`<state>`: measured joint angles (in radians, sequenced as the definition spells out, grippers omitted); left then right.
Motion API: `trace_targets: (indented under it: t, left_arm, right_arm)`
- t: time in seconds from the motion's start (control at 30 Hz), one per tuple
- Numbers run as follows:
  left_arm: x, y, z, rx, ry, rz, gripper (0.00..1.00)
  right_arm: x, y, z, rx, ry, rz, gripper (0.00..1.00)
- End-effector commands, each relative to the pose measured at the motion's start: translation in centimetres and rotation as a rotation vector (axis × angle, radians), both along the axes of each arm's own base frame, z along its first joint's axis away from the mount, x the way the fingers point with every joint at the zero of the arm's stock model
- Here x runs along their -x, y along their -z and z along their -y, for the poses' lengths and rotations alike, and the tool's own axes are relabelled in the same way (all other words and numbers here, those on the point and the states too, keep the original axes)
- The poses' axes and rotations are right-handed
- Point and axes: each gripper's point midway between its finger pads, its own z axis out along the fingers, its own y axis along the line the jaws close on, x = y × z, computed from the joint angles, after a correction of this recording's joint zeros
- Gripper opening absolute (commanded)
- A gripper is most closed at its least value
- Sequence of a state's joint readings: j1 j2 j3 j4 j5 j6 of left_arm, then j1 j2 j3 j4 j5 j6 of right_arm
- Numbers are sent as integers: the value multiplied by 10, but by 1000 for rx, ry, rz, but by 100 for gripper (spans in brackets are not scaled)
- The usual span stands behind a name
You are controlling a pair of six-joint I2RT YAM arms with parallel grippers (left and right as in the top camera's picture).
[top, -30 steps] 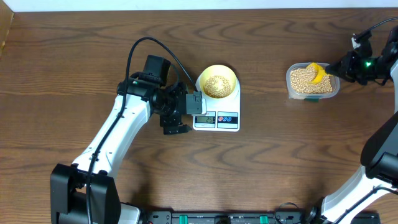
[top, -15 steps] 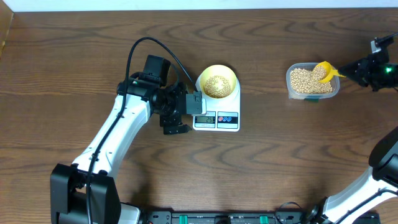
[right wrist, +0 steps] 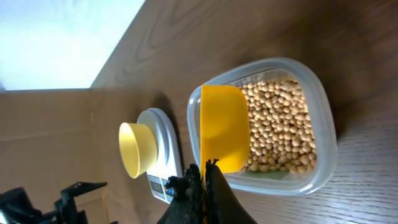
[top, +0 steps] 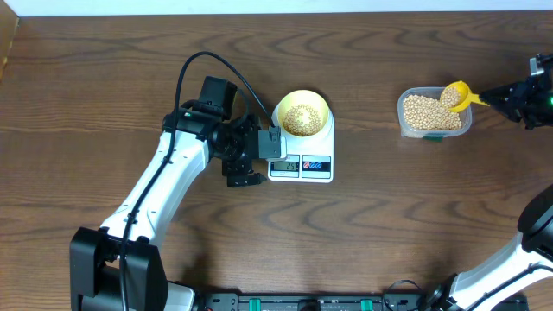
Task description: Scoop item into bowl and weigh 50g on scale
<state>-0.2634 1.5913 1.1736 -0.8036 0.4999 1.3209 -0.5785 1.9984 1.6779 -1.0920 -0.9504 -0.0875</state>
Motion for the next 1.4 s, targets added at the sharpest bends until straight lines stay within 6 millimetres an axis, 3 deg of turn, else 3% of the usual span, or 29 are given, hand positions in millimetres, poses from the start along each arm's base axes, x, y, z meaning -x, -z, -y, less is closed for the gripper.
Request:
trace_targets:
  t: [0.0, 0.27, 0.47, 0.63, 0.87, 1.37]
  left_arm:
    - [2, -4, 2, 23, 4, 1, 97]
    - [2, -4, 2, 23, 4, 1, 97]
    - [2, -4, 2, 23, 4, 1, 98]
    - [2, -4, 2, 23, 4, 1, 98]
    - [2, -4, 2, 23, 4, 1, 97]
    - [2, -4, 2, 23, 4, 1, 98]
  right_arm:
    - [-1, -3, -4, -53, -9, 23, 1]
    - [1, -4, -6, -57, -21, 29, 1]
    - [-2, -22, -20, -138, -69, 123, 1]
    - [-5, -24, -35, -151, -103, 127, 1]
    - [-12, -32, -76, -194, -199, 153, 1]
    - [-19, -40, -191, -225, -454, 190, 1]
